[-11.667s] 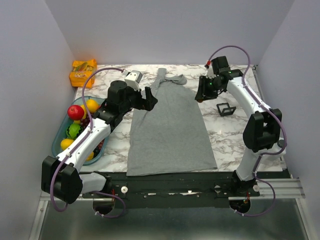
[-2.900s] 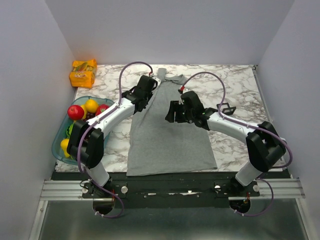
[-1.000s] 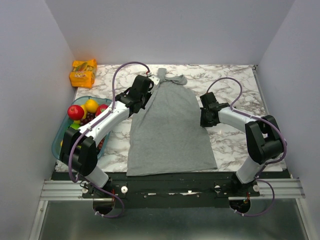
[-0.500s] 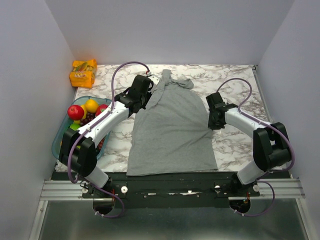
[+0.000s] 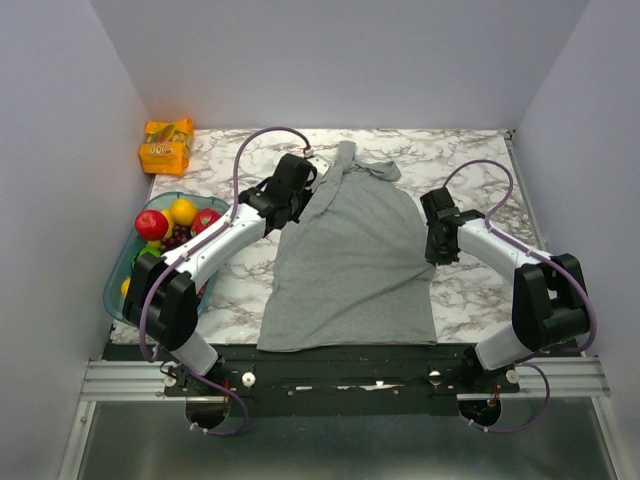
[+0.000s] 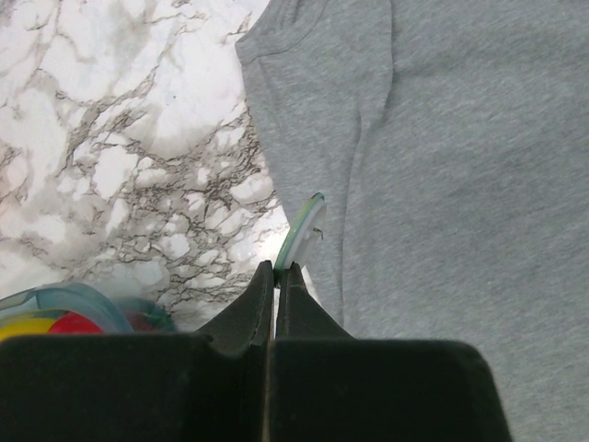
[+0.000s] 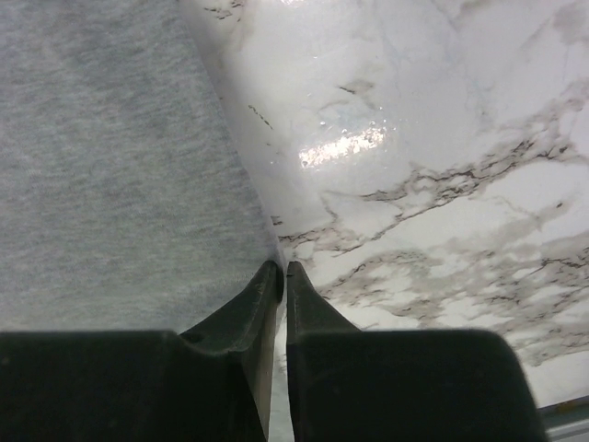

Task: Pin the brooch onto the clothing

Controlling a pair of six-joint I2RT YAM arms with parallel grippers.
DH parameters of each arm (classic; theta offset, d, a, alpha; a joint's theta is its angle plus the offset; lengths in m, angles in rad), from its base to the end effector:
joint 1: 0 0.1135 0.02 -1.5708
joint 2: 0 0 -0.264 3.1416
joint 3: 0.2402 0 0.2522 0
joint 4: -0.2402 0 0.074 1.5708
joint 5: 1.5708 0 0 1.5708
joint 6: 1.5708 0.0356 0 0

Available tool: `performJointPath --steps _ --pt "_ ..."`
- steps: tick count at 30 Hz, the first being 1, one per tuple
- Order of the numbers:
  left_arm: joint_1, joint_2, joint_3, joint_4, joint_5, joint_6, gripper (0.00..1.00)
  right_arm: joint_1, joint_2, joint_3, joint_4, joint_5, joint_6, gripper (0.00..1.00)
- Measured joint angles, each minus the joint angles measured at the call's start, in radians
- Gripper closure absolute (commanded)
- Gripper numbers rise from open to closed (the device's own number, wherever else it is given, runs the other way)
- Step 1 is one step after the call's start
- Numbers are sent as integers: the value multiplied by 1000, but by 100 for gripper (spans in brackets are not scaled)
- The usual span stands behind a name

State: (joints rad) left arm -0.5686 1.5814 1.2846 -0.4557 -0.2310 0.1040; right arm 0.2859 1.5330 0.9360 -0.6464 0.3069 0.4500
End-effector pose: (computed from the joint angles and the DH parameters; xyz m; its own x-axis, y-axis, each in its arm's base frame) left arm 0.3026 -0.1837 0.2890 -0.5330 0.4605 -0.7098 0.4410 0.8671 0.2314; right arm 0.2727 0.0689 0.1870 -0.8944 0.1693 -0.4140 0.2370 0.9644 -0.1177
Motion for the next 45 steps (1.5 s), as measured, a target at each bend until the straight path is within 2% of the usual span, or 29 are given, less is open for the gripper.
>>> performJointPath --steps 1,2,5,8,16,27,35,45 --pt "-2 12 5 -2 0 0 100 0 -2 7 -7 -2 0 60" --pt "-3 31 14 -4 -1 0 100 0 -7 14 -10 -6 -6 52" --pt "-3 96 60 -19 -8 1 100 2 -47 52 -19 -23 -8 41" --pt "-5 163 121 -42 -40 4 100 21 -79 86 -21 -28 -9 37" --pt "-66 359 297 -73 -222 70 100 85 -157 123 -2 -63 -5 35" --pt "-127 511 346 -34 -454 220 100 85 -385 19 47 -118 -4 30" --pt "-171 605 390 -2 -539 299 100 85 -457 4 50 -141 -7 29" --pt "-217 669 426 -1 -575 359 100 85 -522 -16 54 -149 -16 26"
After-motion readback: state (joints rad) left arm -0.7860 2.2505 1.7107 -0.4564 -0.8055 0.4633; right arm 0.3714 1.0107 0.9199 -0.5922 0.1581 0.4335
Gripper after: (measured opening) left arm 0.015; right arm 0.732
